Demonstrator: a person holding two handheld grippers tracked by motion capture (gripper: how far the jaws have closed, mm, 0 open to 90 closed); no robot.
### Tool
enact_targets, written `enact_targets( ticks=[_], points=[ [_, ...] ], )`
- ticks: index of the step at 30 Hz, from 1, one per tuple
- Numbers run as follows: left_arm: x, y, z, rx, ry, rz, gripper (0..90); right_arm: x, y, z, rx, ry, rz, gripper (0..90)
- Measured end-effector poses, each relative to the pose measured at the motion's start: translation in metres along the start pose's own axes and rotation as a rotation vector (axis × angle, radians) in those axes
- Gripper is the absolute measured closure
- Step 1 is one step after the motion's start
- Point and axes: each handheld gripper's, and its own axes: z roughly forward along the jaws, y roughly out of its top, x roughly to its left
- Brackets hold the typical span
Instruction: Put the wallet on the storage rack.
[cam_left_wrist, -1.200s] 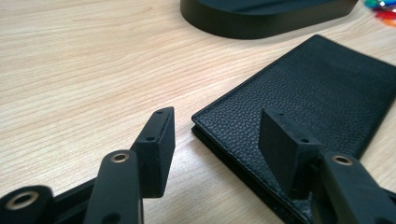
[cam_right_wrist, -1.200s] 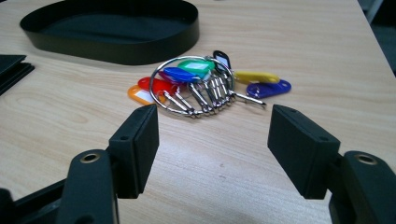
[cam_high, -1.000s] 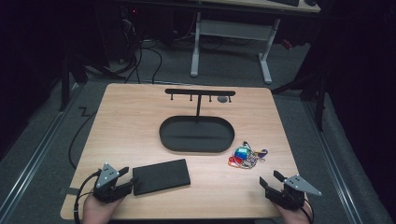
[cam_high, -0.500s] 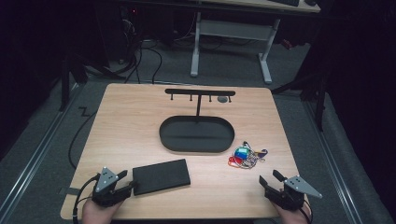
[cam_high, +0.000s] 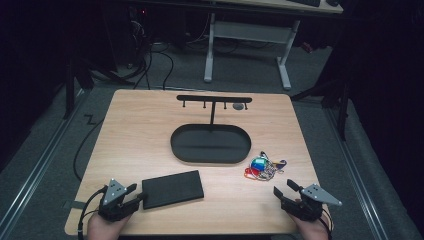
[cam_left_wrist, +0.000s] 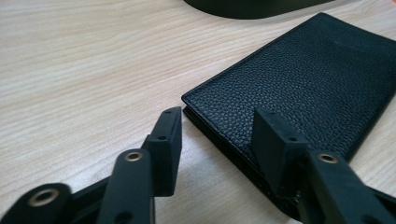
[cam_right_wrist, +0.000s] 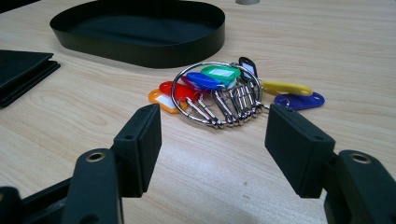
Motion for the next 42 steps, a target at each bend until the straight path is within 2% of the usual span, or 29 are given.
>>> enact_targets(
  ticks=[2,5,6,9,10,12,13,16,18,22,25,30,31,42],
  points=[
    [0.0,0.001,0.0,-0.001,0.01,0.009,58.3,0.001,0.0,-0.001,-0.003,0.0,0.004,36.8],
    [0.001,0.002,0.0,-0.002,0.023,0.001,66.6,0.0,-0.001,-0.001,-0.001,-0.001,0.013,36.8],
    [0.003,0.001,0.001,0.012,0.053,0.004,71.8,-0.001,-0.001,-0.001,0.004,-0.003,0.019,36.9],
    [0.005,0.0,0.002,0.035,0.047,0.007,79.0,0.0,-0.002,-0.001,0.005,-0.005,0.013,37.0],
    [0.003,-0.001,0.003,0.053,0.035,0.021,84.0,-0.001,-0.002,-0.001,0.005,-0.007,0.01,37.1],
    [0.0,-0.001,0.003,0.069,0.033,0.049,87.6,-0.002,-0.002,-0.002,0.007,-0.011,0.017,37.2],
    [0.0,-0.001,0.003,0.069,0.033,0.049,89.2,-0.002,-0.002,-0.002,0.007,-0.011,0.017,37.2],
    [-0.007,0.0,0.002,0.07,0.024,0.082,90.0,-0.002,-0.002,-0.002,0.009,-0.011,0.02,37.3],
    [-0.012,0.0,0.002,0.074,0.032,0.106,90.0,-0.001,-0.002,-0.002,0.007,-0.01,0.018,37.3],
    [-0.015,-0.001,0.002,0.081,0.01,0.112,90.0,0.0,-0.001,-0.001,0.008,-0.002,0.014,37.3],
    [-0.021,-0.001,0.001,0.084,-0.015,0.125,90.0,0.0,-0.001,0.001,0.012,0.006,0.015,37.3],
    [-0.039,0.0,0.003,0.09,-0.058,0.181,90.0,0.0,0.0,0.004,0.013,0.015,0.01,37.3],
    [-0.039,0.0,0.003,0.09,-0.058,0.181,90.0,0.0,0.0,0.004,0.013,0.015,0.01,37.3],
    [-0.073,0.003,0.008,0.081,-0.166,0.28,90.0,-0.001,-0.002,0.005,0.026,0.015,0.017,37.3]
  ],
)
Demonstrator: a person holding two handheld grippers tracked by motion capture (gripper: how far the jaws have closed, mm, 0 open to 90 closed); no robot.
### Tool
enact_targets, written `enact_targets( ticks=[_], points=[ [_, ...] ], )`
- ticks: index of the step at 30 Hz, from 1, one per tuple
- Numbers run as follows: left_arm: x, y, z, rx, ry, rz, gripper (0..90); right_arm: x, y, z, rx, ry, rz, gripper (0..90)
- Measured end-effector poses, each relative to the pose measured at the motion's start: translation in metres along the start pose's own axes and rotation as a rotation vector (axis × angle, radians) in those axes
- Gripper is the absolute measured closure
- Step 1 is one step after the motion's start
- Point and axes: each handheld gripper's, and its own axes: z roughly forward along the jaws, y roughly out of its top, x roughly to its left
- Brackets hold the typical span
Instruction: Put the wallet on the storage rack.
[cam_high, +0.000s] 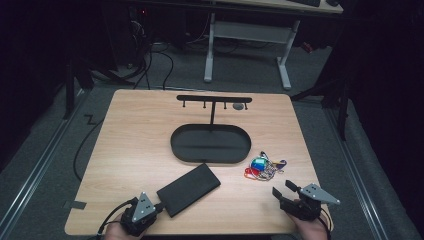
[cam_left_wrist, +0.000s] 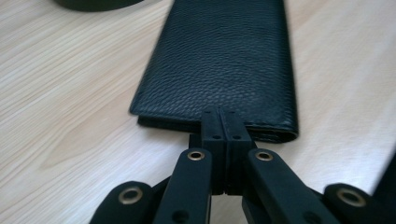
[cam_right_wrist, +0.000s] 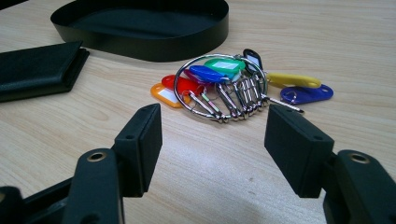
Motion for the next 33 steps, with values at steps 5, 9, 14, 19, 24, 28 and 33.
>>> enact_targets(
  ticks=[5,9,14,19,24,28,33],
  points=[
    [-0.004,0.008,-0.011,-0.087,0.024,0.018,90.0,-0.001,-0.001,-0.002,0.001,-0.006,0.005,37.3],
    [-0.004,0.01,-0.012,-0.102,0.034,0.025,82.3,-0.002,-0.002,-0.002,0.003,-0.008,0.012,37.3],
    [-0.006,0.03,-0.005,-0.087,0.034,0.121,64.5,-0.002,-0.002,0.0,0.007,-0.011,0.009,37.3],
    [-0.008,0.051,0.002,-0.108,0.01,0.127,59.5,-0.002,-0.002,0.001,0.013,-0.011,0.011,37.3],
    [-0.022,0.04,0.022,-0.085,0.001,0.154,53.2,-0.002,-0.003,-0.001,0.008,-0.012,0.017,37.3],
    [-0.03,0.033,0.028,-0.048,-0.014,0.196,50.1,-0.003,-0.003,-0.002,0.006,-0.014,0.024,37.4],
    [-0.033,0.033,0.031,-0.043,0.013,0.23,49.9,-0.001,-0.003,-0.001,0.012,-0.014,0.019,37.4]
  ],
)
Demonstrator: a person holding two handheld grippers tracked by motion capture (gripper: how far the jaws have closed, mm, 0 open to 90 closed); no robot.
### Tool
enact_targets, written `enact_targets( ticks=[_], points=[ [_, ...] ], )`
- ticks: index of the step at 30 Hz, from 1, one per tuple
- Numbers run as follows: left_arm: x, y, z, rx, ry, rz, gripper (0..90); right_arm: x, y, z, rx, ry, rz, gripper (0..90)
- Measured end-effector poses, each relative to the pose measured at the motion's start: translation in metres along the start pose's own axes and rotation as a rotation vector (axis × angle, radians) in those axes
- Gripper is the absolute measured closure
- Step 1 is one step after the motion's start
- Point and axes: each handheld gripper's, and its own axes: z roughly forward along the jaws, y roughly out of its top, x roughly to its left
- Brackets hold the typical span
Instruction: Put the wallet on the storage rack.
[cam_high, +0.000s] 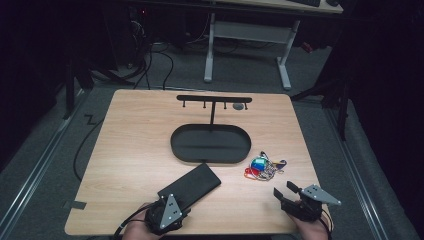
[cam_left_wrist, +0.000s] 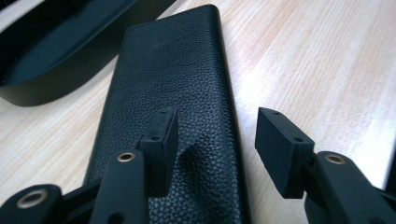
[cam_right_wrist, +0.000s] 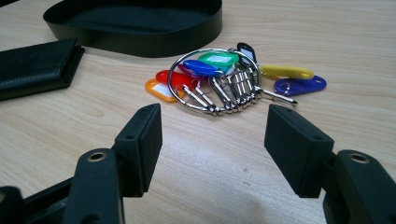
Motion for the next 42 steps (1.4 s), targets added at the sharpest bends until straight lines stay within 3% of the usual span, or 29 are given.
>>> enact_targets(
  ticks=[6,10,11,13,25,30,42],
  points=[
    [-0.002,-0.002,0.004,0.026,0.025,0.052,50.9,0.0,0.0,0.002,0.005,0.007,0.001,37.4],
    [-0.007,-0.004,0.007,0.032,0.063,0.108,51.2,-0.001,0.0,0.003,0.006,0.008,0.004,37.4],
    [-0.012,-0.006,0.008,0.029,0.097,0.16,51.2,-0.001,0.0,0.002,0.007,0.007,0.009,37.4],
    [-0.013,-0.006,0.009,0.026,0.107,0.173,52.7,-0.001,0.0,0.002,0.009,0.007,0.01,37.4],
    [-0.008,-0.006,0.007,0.018,0.072,0.146,62.3,-0.002,-0.001,0.003,0.013,0.009,0.018,37.4],
    [-0.009,-0.006,0.005,0.017,0.082,0.156,69.7,-0.002,-0.001,0.003,0.009,0.011,0.018,37.4],
    [-0.012,-0.004,0.002,0.006,0.112,0.143,77.1,-0.003,0.0,-0.001,-0.007,0.018,0.029,37.5]
  ],
)
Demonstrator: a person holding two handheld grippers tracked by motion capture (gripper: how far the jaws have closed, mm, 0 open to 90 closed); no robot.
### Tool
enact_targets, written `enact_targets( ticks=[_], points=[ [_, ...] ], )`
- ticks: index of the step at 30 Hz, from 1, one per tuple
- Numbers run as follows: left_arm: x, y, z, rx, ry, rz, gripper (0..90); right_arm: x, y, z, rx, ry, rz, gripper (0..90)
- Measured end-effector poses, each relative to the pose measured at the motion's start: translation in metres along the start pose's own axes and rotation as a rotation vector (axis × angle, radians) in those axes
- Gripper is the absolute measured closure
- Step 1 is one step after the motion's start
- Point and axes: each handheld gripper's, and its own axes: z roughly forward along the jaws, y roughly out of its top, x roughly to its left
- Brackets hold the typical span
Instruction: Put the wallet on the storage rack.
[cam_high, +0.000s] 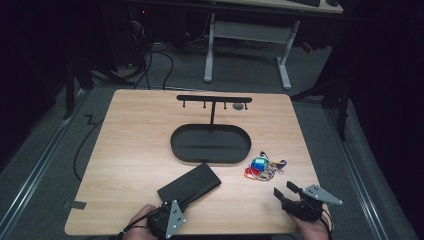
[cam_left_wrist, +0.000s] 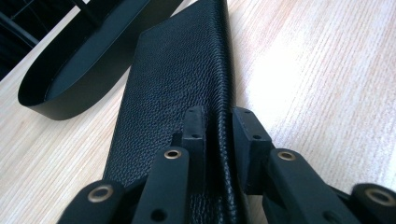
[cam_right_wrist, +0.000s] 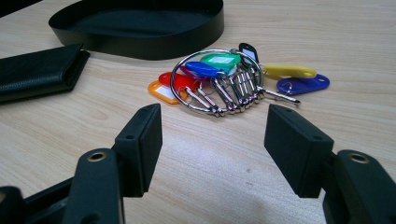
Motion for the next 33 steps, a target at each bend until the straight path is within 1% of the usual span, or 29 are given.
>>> enact_targets(
  ticks=[2,6,10,11,12,14,18,20,24,30,32,33],
  points=[
    [0.002,0.001,-0.002,-0.01,0.001,-0.008,78.2,-0.001,0.0,0.0,-0.002,0.001,-0.002,37.6],
    [0.008,0.001,-0.007,-0.044,-0.003,-0.058,79.8,-0.002,0.0,0.002,0.003,0.0,0.002,37.7],
    [0.014,0.002,-0.012,-0.064,-0.015,-0.096,80.5,-0.003,-0.001,0.002,0.005,-0.002,0.004,37.7],
    [0.017,0.002,-0.015,-0.077,-0.018,-0.112,80.7,-0.003,-0.001,0.001,0.006,-0.005,0.006,37.7],
    [0.017,0.002,-0.015,-0.077,-0.018,-0.112,80.8,-0.003,-0.001,0.001,0.006,-0.005,0.006,37.7],
    [0.019,0.002,-0.018,-0.093,-0.025,-0.131,80.9,-0.003,-0.001,0.0,0.004,-0.006,0.006,37.8],
    [0.024,0.001,-0.023,-0.118,-0.056,-0.165,81.0,-0.004,-0.002,-0.004,-0.005,-0.011,0.012,37.7],
    [0.026,0.0,-0.024,-0.131,-0.062,-0.182,81.2,-0.005,-0.002,-0.004,-0.012,-0.012,0.017,37.8],
    [0.031,-0.001,-0.028,-0.158,-0.075,-0.234,81.4,-0.005,-0.001,-0.001,-0.006,-0.01,0.022,37.9],
    [0.034,-0.002,-0.032,-0.179,-0.082,-0.269,81.7,-0.003,-0.001,-0.002,-0.009,-0.005,0.0,39.1],
    [0.035,-0.002,-0.033,-0.182,-0.084,-0.275,81.7,-0.003,-0.001,-0.003,-0.012,-0.006,0.005,39.1],
    [0.035,-0.002,-0.033,-0.187,-0.081,-0.281,81.8,-0.004,0.0,-0.003,-0.015,-0.007,0.015,39.1]
  ],
)
